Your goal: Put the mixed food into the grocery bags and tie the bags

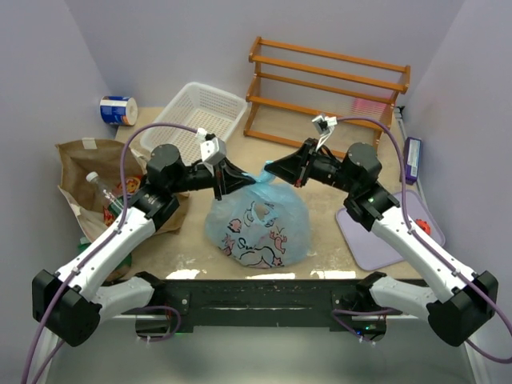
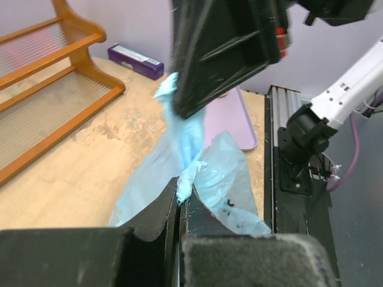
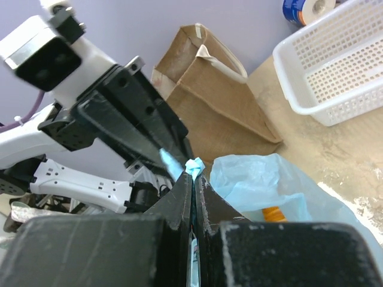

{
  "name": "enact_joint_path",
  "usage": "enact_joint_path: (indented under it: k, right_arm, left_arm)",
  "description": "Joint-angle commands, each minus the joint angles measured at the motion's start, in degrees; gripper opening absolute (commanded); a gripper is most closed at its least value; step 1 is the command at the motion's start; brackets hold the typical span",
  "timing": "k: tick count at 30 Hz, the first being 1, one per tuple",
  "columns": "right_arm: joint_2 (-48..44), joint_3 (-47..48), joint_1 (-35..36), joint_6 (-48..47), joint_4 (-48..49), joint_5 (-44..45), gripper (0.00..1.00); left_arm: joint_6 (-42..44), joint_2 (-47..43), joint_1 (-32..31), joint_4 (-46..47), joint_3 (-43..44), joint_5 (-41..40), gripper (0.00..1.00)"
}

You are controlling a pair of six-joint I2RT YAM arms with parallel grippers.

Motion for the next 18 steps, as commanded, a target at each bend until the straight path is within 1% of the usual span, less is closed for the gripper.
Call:
enact_joint_path:
  k: [1, 2, 4, 5, 8, 10, 12, 16, 18]
  right_arm:
    - [-1.2, -0.3, 0.9, -2.8, 2.0, -0.7, 0.0]
    - [-1.5, -0.5, 1.4, -3.0, 2.1, -0.6, 0.0]
    - [-1.8, -1.1, 1.6, -3.6, 2.0, -0.4, 0.0]
    - [-1.9, -1.1, 1.8, -3.6, 2.0, -0.4, 0.0]
    - [-1.8, -1.1, 2.5, -3.8, 2.1, -0.4, 0.0]
    - [-1.6, -0.7, 3.8, -4.9, 1.6, -0.3, 0.0]
    - [-1.0, -0.1, 5.1, -7.0, 0.7, 0.1, 0.0]
    - [-0.1, 0.6, 8.5, -9.6, -1.9, 2.1, 0.0]
    - [-0.1, 0.1, 8.7, -9.7, -1.8, 2.4, 0.0]
  left_arm:
    - [-4.2, -0.4, 2.8, 4.5, -2.0, -1.5, 0.08]
    - [-4.6, -0.7, 3.2, 5.3, -2.4, -0.9, 0.16]
    - [-5.5, -0.7, 4.0, 7.8, -3.4, 1.2, 0.2]
    - [-6.4, -0.4, 4.2, 8.4, -3.6, 1.9, 0.29]
    - [-8.1, 1.0, 4.4, 10.3, -3.9, 4.6, 0.43]
    - [-8.9, 1.6, 4.4, 11.2, -3.9, 5.6, 0.45]
    - [-9.3, 2.3, 4.4, 11.5, -4.0, 6.0, 0.45]
    - [-9.6, 3.0, 4.4, 11.9, -4.3, 6.4, 0.56]
    - [-9.6, 3.2, 4.4, 11.5, -4.5, 6.4, 0.58]
